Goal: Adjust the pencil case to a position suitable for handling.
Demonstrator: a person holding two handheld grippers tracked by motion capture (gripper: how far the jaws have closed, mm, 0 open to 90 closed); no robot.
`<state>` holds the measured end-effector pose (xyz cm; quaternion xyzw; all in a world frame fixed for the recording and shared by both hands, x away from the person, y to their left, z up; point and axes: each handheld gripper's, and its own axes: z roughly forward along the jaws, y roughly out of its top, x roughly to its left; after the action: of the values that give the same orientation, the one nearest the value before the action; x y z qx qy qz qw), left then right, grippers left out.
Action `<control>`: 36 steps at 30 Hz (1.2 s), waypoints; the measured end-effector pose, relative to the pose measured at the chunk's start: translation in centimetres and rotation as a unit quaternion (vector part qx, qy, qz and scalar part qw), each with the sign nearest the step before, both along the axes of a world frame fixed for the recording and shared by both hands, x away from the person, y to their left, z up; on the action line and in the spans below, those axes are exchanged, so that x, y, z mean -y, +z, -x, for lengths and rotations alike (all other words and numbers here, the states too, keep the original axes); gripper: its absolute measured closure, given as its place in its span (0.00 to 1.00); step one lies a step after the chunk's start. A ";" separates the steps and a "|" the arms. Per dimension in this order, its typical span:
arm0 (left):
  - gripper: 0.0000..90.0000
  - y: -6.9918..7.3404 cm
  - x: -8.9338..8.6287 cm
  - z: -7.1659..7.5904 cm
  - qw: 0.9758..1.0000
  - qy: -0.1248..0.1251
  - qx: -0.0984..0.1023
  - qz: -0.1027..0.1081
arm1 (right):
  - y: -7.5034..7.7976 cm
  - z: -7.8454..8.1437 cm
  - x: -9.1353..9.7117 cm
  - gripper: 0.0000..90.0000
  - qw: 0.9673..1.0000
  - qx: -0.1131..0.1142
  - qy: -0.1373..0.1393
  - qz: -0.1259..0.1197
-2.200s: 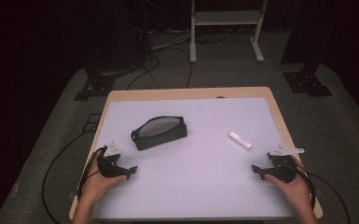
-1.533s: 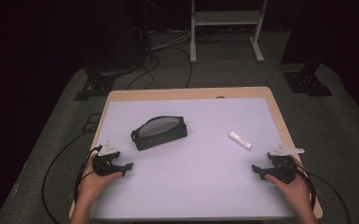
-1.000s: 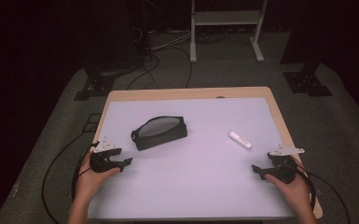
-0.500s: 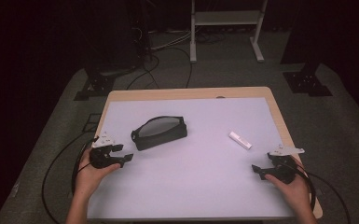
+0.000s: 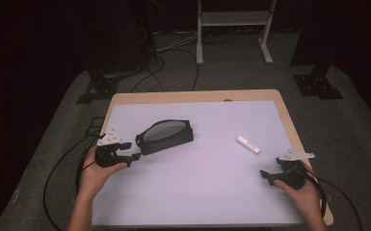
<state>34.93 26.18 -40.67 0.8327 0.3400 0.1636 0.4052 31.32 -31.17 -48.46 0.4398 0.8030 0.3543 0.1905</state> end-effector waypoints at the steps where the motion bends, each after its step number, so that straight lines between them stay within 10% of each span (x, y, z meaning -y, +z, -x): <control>1: 0.43 0.1 0.1 -0.1 1.000 -0.002 0.002 0.000 | 0.0 0.0 0.0 0.15 1.000 0.000 0.000 0.000; 36: 0.45 1.2 4.7 -3.3 0.998 -0.057 0.018 -0.002 | 0.0 0.0 0.0 0.15 1.000 0.000 0.000 0.000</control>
<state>38.26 21.47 -39.43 0.8482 0.2847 0.1561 0.4185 31.32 -31.17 -48.46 0.4398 0.8029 0.3545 0.1903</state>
